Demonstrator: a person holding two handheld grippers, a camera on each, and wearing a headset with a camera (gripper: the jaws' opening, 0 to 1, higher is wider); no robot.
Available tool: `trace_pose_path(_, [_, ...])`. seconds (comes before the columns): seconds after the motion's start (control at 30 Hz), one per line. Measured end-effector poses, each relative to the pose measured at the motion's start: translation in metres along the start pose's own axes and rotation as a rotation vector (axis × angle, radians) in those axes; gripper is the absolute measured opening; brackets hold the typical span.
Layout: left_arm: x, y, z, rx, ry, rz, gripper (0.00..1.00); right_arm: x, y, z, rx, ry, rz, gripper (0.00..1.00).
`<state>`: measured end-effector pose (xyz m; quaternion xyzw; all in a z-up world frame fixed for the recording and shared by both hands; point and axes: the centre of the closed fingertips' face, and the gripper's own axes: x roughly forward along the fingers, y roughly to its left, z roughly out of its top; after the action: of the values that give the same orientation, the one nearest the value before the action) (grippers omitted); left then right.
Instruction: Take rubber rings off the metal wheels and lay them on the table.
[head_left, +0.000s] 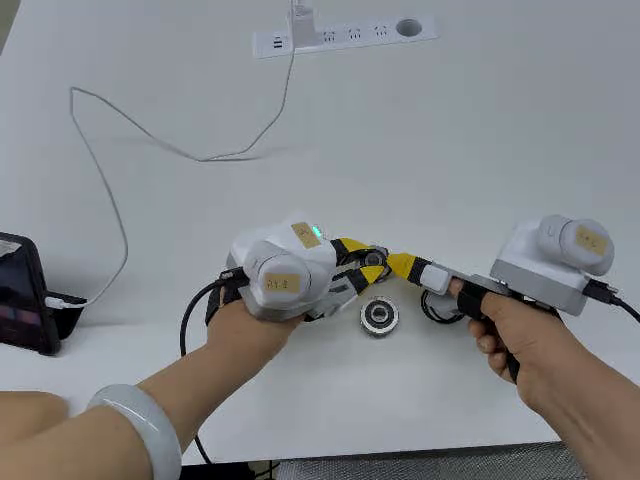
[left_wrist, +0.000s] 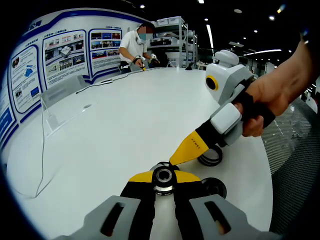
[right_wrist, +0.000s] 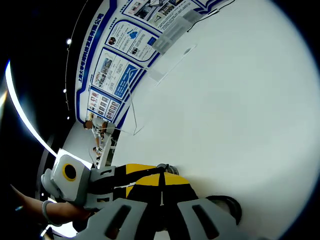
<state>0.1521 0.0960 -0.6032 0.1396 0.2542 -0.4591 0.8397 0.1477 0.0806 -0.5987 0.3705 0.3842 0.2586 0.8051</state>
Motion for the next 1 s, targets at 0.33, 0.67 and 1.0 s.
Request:
trace_pose_path(0.33, [0.000, 0.000, 0.000, -0.001, 0.002, 0.001, 0.13, 0.005, 0.041, 0.012, 0.006, -0.044, 0.123, 0.01])
trace_pose_path(0.67, [-0.001, -0.001, -0.001, -0.003, 0.003, 0.006, 0.13, -0.002, -0.001, 0.003, -0.156, 0.035, -0.051, 0.03])
trace_pose_path(1.0, [0.000, -0.001, -0.001, -0.002, 0.002, 0.004, 0.13, 0.004, -0.008, -0.002, -0.110, 0.047, -0.069, 0.16])
